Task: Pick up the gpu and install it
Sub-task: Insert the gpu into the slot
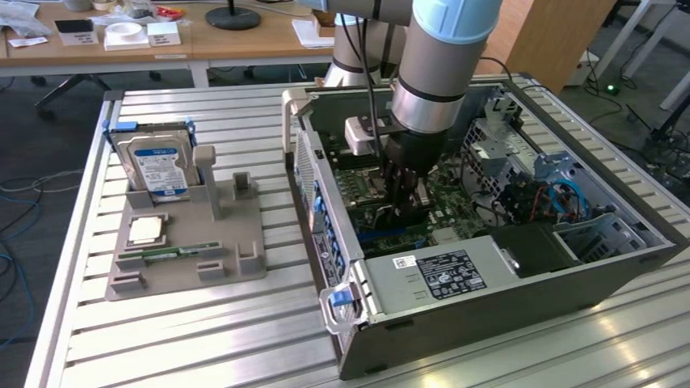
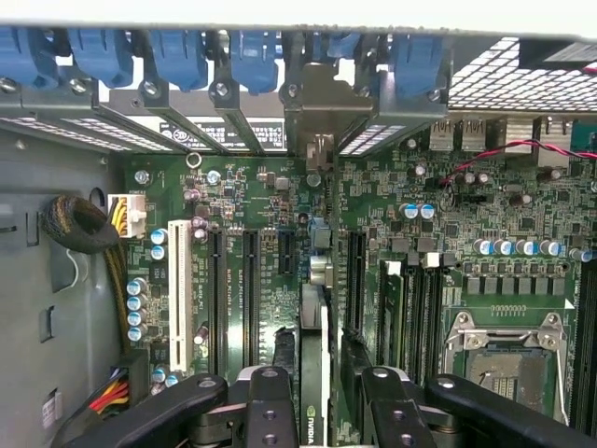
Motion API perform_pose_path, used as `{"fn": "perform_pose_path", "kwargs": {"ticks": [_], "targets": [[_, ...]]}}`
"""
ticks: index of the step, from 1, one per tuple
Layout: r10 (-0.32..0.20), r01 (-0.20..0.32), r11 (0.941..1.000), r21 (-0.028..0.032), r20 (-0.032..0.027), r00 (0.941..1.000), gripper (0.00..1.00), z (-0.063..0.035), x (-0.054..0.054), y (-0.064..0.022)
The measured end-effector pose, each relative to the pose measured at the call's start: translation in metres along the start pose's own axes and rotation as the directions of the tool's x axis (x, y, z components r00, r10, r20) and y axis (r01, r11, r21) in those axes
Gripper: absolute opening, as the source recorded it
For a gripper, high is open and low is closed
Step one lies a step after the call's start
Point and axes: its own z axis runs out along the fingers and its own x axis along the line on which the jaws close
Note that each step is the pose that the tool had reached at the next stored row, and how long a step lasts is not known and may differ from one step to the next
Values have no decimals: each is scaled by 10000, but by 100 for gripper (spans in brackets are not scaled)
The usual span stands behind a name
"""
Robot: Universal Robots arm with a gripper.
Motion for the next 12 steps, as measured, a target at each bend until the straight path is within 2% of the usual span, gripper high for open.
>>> {"fn": "perform_pose_path", "kwargs": {"ticks": [5,6,7,12], "targets": [[0,0,10000,-2,-3,10000,34,-1,0,0],[0,0,10000,-2,-3,10000,33,-1,0,0],[0,0,10000,-2,-3,10000,26,-2,0,0],[0,0,10000,-2,-3,10000,25,-1,0,0]]}}
